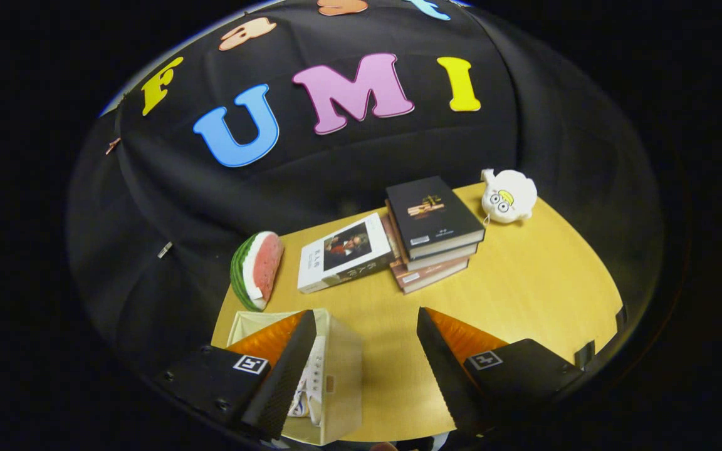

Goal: Open the storage box then place both shoes into the box .Put the left shoe in first, then the right shoe, with the right side of both shoes facing outward in a uniform manner.

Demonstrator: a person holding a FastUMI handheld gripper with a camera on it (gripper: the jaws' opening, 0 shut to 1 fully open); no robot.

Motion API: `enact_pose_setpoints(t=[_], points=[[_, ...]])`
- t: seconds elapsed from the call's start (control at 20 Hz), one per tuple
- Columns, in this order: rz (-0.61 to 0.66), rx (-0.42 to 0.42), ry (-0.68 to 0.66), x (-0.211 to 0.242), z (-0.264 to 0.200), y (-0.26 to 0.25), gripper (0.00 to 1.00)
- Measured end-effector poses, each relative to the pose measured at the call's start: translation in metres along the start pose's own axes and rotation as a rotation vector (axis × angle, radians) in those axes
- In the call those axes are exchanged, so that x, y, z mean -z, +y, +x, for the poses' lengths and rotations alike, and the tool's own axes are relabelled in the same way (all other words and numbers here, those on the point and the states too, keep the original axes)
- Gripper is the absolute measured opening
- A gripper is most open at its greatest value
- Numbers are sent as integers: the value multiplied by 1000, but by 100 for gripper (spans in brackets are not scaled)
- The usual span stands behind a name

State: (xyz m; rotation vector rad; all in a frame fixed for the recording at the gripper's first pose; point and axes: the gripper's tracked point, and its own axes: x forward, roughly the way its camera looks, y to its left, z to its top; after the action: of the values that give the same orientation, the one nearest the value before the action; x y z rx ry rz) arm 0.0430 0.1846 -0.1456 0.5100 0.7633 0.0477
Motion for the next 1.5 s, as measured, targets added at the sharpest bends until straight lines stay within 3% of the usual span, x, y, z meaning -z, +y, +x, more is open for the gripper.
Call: enact_pose_setpoints(t=[0.45,0.7,0.95,1.5], points=[[-125,128,-248,-83,-45,-103,99],[-252,134,-422,-121,-91,-116,99],[-290,144,-552,-147,-132,-123,98],[-362,176,-596,-155,-144,-136,98]])
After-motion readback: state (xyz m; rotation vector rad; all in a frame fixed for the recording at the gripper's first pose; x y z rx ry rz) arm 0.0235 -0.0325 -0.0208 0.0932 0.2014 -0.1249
